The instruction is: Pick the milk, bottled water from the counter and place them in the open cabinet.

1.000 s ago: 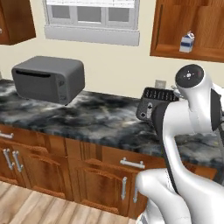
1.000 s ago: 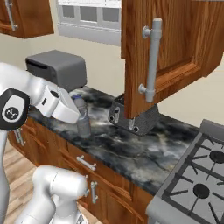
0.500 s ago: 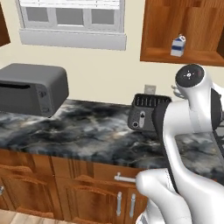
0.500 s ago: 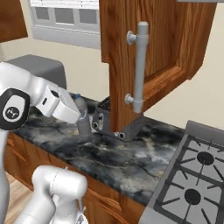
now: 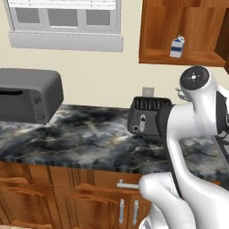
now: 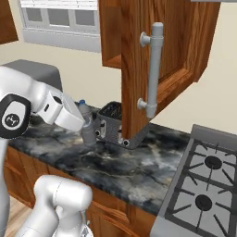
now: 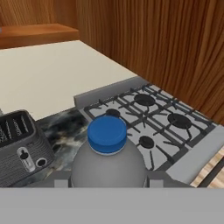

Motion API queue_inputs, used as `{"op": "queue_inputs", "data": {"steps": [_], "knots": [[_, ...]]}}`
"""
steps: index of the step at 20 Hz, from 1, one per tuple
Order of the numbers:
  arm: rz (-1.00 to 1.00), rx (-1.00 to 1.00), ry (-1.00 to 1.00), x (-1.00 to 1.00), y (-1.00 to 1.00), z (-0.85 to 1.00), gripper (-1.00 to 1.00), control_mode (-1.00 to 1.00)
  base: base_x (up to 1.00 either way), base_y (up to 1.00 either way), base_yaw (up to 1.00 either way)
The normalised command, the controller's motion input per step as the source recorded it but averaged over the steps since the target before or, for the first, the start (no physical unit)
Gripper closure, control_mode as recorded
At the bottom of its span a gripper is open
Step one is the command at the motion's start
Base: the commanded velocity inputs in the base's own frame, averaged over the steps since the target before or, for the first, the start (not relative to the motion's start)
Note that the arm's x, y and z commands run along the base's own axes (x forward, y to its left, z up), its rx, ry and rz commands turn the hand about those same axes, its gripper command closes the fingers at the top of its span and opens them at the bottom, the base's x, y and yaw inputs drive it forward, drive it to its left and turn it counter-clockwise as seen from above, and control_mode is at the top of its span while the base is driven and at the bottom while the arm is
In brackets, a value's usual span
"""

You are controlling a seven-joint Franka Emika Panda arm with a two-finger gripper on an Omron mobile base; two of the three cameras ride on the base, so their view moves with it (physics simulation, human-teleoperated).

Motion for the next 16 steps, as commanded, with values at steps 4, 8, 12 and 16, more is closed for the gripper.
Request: {"op": "queue_inputs", "data": {"steps": [4, 8, 12, 16], "knots": [[0.0, 0.0, 0.0, 0.0, 0.0, 0.0, 1.0, 1.0, 0.31, 0.26, -0.07], [0.0, 0.0, 0.0, 0.0, 0.0, 0.0, 1.0, 1.0, 0.2, 0.28, -0.05], [0.0, 0.0, 0.0, 0.0, 0.0, 0.0, 1.0, 1.0, 0.04, 0.36, -0.03], [0.0, 0.0, 0.0, 0.0, 0.0, 0.0, 1.0, 1.0, -0.17, 0.4, -0.04]]}}
